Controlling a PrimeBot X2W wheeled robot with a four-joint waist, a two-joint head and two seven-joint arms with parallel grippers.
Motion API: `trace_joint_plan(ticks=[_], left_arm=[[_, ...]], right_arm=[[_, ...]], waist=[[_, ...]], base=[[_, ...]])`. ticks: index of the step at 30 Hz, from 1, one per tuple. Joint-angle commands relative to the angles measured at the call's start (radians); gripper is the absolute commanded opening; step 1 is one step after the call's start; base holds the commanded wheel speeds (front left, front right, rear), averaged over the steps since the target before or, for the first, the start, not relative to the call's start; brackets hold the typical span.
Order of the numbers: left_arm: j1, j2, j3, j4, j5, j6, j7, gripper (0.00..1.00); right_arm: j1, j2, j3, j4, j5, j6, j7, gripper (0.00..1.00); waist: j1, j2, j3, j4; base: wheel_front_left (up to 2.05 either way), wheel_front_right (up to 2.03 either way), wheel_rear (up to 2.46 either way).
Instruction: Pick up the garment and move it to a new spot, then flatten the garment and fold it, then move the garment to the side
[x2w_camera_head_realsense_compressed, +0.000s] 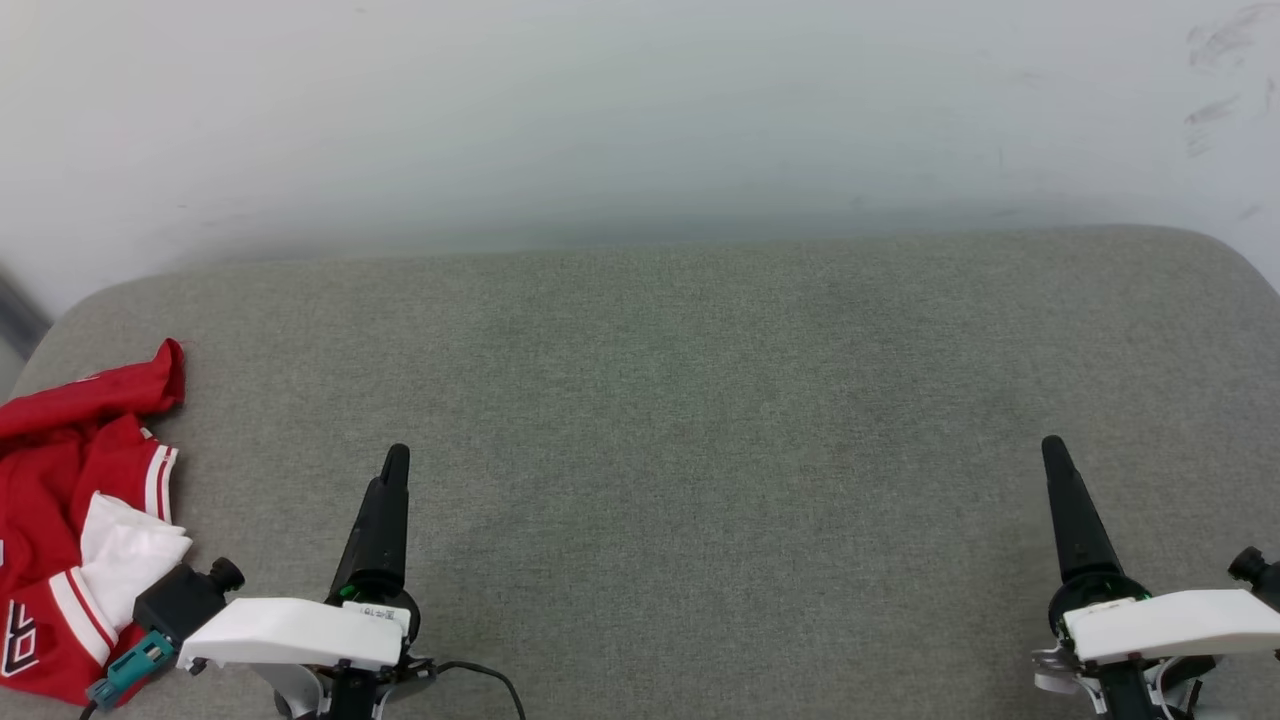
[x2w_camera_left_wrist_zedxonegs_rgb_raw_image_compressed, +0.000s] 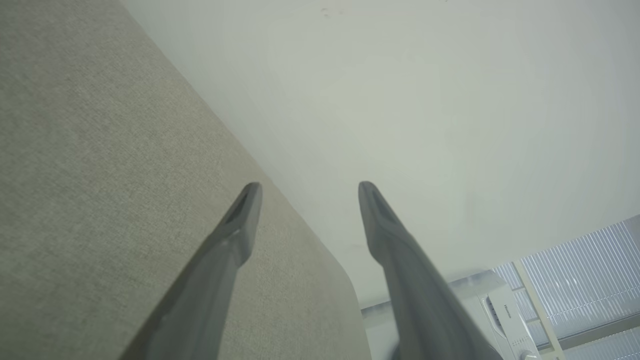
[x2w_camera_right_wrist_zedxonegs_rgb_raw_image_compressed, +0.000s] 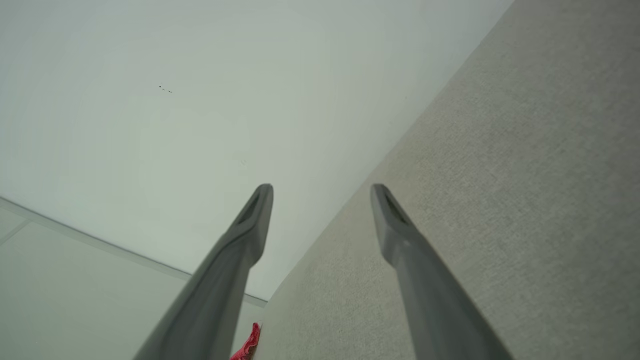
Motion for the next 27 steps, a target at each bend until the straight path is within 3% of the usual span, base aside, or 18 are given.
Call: trace_joint_plan(ticks=[1, 13, 17, 18, 27], left_arm=[[-0.003, 0.002, -0.002, -0.022, 0.05, -0.002, -0.011, 1.0], [0.002, 0.015, -0.018, -0.044, 0.319, -0.003, -0.051, 1.0], [0.002, 0.03, -0.023, -0.043, 0.431, -0.003, -0.062, 1.0], [0.005, 0.032, -0.022, -0.043, 0.504, 0.002, -0.071, 1.0], [0.016, 0.045, -0.029, -0.046, 0.653, 0.02, -0.096, 1.0]], right_arm=[[-0.004, -0.008, 0.009, -0.02, -0.058, 0.0, -0.01, 1.0], [-0.003, -0.006, 0.011, -0.018, -0.348, 0.0, -0.047, 1.0], [-0.009, -0.004, 0.004, -0.017, -0.428, 0.0, -0.048, 1.0], [-0.013, -0.002, 0.006, -0.021, -0.487, 0.0, -0.048, 1.0], [-0.013, -0.006, 0.012, -0.034, -0.653, 0.0, -0.046, 1.0]], waist=[[0.0, -0.0001, -0.001, 0.0], [0.0, -0.0001, -0.004, 0.002], [0.0, -0.0001, -0.006, 0.001], [0.0, -0.0001, -0.008, 0.0], [0.0, -0.0001, -0.012, 0.002]], base=[[0.0, 0.0, 0.0], [0.0, 0.0, 0.0], [0.0, 0.0, 0.0], [0.0, 0.0, 0.0], [0.0, 0.0, 0.0]])
